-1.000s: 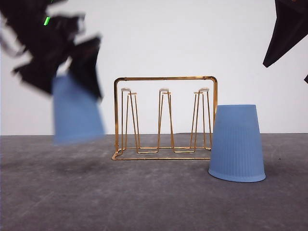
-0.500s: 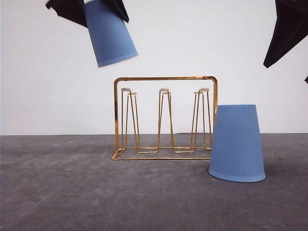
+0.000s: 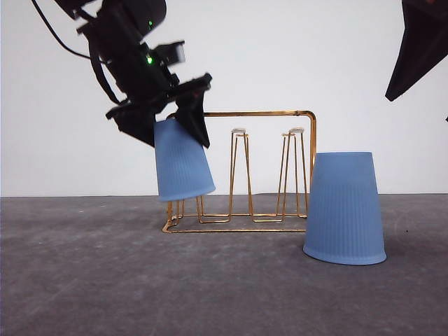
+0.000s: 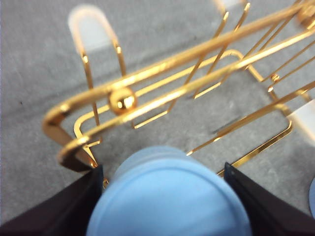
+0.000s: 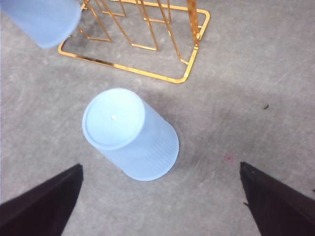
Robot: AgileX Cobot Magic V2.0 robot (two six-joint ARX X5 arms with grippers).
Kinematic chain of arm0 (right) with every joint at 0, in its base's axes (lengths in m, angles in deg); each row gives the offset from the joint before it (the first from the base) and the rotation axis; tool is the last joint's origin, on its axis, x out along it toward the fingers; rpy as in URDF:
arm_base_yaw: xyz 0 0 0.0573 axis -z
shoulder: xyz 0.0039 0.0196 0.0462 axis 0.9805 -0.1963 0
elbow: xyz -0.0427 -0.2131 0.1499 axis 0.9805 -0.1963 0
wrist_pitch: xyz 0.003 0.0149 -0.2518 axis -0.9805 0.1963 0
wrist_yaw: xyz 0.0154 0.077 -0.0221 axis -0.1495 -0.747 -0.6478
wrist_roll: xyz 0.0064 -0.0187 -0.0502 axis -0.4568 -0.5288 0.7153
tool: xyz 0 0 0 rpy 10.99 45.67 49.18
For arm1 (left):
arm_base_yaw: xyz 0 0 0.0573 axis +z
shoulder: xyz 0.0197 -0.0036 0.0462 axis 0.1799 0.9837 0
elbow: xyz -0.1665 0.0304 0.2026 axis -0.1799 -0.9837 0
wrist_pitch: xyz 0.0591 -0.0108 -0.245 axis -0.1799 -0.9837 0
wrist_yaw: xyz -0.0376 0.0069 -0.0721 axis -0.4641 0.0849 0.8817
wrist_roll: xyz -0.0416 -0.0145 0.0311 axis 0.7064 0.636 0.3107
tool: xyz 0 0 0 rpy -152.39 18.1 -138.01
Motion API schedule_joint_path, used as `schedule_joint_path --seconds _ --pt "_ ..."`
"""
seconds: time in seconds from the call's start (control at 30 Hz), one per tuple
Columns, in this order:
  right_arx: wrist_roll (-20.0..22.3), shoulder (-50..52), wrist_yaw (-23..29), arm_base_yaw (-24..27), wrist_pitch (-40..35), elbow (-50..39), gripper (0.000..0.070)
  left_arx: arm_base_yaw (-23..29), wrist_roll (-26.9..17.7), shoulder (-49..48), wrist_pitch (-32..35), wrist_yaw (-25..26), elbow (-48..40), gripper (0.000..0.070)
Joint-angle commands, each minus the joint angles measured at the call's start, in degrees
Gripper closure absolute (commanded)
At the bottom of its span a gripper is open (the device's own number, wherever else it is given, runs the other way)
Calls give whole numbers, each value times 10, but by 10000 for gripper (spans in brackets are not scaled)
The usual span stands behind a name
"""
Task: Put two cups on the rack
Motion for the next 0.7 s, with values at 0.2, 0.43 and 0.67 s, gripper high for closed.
schedule_joint_path --seconds 0.2,0.43,0.67 --pt "17 -2 -10 -3 4 11 3 -3 -8 6 -11 0 19 139" --pt "13 -28 -32 -40 -48 11 0 -3 -16 4 -100 0 93 143" --pt "1 -101 -2 -84 -118 11 0 -2 -55 -9 -234 1 185 144"
